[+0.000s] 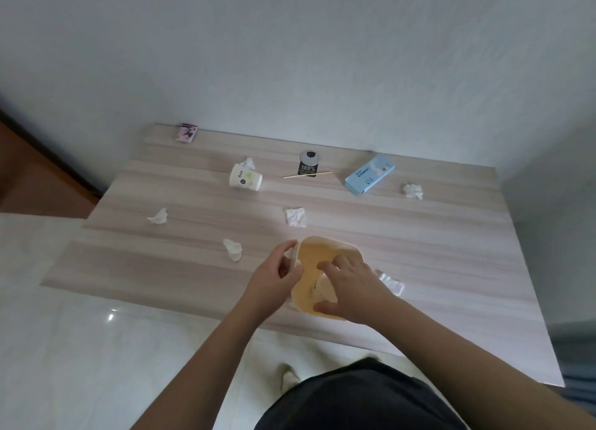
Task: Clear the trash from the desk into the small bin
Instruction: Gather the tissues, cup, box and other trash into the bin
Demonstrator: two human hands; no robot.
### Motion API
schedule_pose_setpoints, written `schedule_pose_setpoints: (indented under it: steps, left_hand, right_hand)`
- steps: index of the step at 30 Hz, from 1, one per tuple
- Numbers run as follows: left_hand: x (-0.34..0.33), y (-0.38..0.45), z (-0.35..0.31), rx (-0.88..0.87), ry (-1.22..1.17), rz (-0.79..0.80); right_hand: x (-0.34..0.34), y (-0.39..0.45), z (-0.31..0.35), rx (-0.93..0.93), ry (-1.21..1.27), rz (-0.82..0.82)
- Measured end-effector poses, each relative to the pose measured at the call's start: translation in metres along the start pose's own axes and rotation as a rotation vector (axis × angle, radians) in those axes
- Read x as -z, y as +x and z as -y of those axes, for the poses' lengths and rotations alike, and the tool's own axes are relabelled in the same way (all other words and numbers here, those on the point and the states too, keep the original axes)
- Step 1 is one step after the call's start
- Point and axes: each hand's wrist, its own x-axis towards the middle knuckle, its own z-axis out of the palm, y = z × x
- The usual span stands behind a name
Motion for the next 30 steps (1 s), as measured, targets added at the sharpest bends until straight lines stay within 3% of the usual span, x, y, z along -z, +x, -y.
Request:
schedule_pose_setpoints:
  steps: [9,12,15,18,20,23,26,30]
  left_hand:
    - [-0.004,0.023,-0.005,-0.049,0.057,0.019]
    - [-0.006,0.028,-0.011,-0.084,0.062,0.027]
    - [-0.010,0.033,-0.012,-0.079,0.066,0.007]
    - [-0.015,0.035,-0.010,-0.062,0.044,0.007]
    - [-0.017,0.035,-0.009,-0.057,0.042,0.009]
    - [-0.019,0.034,-0.007,-0.031,0.034,0.007]
    - [-0.020,0.032,-0.007,0.007,-0.001,-0.008]
    - [-0.021,0.027,-0.006,0.018,-0.033,0.012]
  right_hand:
    - [-0.003,0.007,0.006,-0.066,0.053,-0.025]
    - [0.007,0.000,-0.007,-0.090,0.131,-0.253]
    - [0.018,-0.003,-0.031,-0.297,0.256,-0.483]
    - [0.016,0.000,-0.065,-0.503,0.376,-0.606]
    - [0.007,0.004,-0.093,-0.611,0.424,-0.534]
    - [-0.016,0.010,-0.127,-0.708,0.422,-0.253]
    - [-0.043,0.012,-0.140,-0.663,0.371,-0.047]
    - [-0.078,0.010,-0.140,-0.509,0.342,0.084]
